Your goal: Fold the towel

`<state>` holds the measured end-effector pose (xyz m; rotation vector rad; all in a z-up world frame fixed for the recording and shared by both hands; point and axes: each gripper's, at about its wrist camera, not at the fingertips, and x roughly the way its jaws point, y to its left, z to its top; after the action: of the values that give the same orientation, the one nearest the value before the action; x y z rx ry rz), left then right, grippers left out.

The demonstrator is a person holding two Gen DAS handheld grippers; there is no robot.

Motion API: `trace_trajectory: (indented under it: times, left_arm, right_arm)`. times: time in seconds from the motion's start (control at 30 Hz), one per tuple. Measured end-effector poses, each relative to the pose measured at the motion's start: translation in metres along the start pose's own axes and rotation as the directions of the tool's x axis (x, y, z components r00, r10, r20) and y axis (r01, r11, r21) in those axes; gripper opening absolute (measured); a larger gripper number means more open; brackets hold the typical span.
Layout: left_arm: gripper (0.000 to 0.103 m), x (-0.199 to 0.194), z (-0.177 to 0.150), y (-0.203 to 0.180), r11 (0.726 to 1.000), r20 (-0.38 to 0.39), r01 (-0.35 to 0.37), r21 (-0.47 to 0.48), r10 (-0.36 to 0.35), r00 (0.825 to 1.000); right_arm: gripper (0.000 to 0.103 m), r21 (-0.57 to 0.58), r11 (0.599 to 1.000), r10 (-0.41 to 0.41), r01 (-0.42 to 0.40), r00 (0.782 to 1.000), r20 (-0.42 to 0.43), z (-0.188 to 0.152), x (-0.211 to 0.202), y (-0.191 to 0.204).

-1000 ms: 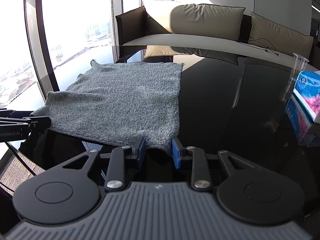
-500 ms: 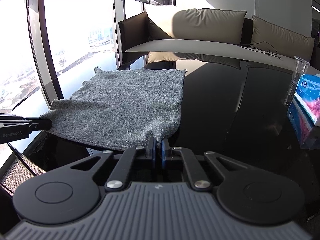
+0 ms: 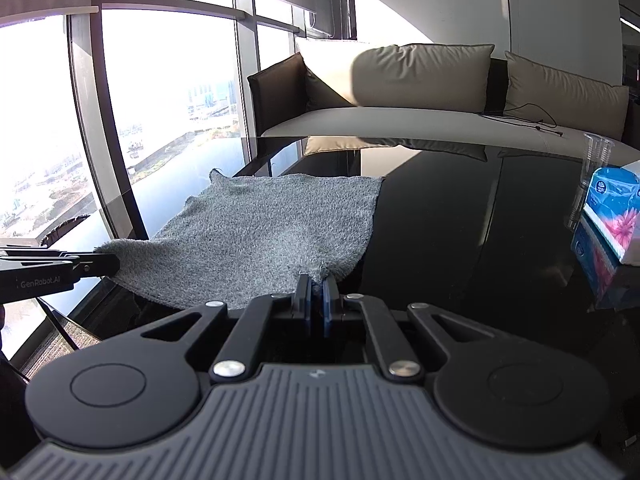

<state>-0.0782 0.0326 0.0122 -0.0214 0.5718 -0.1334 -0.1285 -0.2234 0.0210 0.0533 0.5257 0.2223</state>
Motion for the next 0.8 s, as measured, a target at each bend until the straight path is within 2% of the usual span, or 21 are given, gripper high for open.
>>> trace_trajectory:
  times: [0.43, 0.8]
  left_arm:
    - [0.004, 0.001, 0.007, 0.004, 1.0, 0.016, 0.007, -0.016, -0.007, 1.0]
    - [0.004, 0.019, 0.022, 0.008, 1.0, 0.023, 0.009, -0.024, -0.008, 1.0]
  right_arm:
    - [0.005, 0.015, 1.0, -0.001, 0.0, 1.0, 0.029, 0.005, -0.01, -0.008]
    - [0.005, 0.012, 1.0, 0.001, -0.001, 0.999, 0.034, 0.022, 0.019, -0.007]
